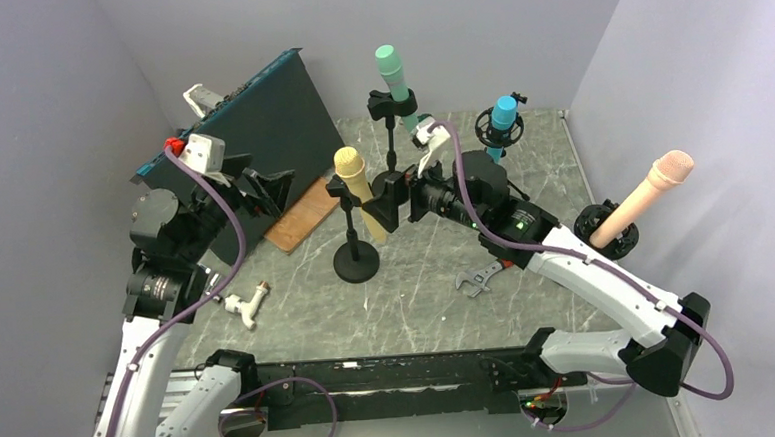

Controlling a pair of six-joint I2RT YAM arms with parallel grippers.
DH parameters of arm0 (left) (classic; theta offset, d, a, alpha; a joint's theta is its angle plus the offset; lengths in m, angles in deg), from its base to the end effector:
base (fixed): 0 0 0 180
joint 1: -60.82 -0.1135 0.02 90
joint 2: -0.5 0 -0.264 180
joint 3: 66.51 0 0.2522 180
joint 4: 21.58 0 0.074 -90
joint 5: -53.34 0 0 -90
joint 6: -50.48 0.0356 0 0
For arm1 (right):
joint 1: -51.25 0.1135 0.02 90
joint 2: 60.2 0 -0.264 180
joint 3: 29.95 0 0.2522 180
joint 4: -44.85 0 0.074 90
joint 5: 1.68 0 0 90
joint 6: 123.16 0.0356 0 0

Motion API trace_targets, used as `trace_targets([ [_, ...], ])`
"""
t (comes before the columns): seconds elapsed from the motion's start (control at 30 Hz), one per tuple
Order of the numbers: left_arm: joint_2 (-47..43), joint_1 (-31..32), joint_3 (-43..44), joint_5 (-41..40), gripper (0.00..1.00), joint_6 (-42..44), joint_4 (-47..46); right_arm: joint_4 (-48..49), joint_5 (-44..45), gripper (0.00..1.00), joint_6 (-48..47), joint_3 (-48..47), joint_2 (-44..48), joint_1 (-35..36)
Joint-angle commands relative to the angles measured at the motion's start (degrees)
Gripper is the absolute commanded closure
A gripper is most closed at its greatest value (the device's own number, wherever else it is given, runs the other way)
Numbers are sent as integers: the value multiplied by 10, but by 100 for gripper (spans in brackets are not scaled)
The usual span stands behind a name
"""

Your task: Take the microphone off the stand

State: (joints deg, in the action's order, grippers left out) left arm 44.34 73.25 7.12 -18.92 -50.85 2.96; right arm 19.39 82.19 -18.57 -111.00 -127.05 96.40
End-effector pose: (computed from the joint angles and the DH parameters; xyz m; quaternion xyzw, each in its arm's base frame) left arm 0.1499 -0.0442 0.4315 0.1203 0.6648 -0.2520 0.6929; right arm 0.1863 0.1927 0.3967 -0.2362 0.7357 0.3513 0.5287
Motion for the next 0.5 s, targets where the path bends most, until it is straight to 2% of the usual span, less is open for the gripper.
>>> trace_targets([
  [0.0, 4, -2, -5, 22, 1, -7, -32, 45, 57, 0, -23, -46, 11, 50],
  [0.1, 9, -2, -7, 28, 1, -14, -36, 39, 108, 1, -36, -69, -3, 85],
  [0.27, 21, -2, -8, 10, 1, -18, -30, 17, 263, 8, -58, -116, -42, 146],
  [0.47, 41, -2, -10, 12, 1, -22, -31, 17, 343, 9, -93, -154, -81, 181],
])
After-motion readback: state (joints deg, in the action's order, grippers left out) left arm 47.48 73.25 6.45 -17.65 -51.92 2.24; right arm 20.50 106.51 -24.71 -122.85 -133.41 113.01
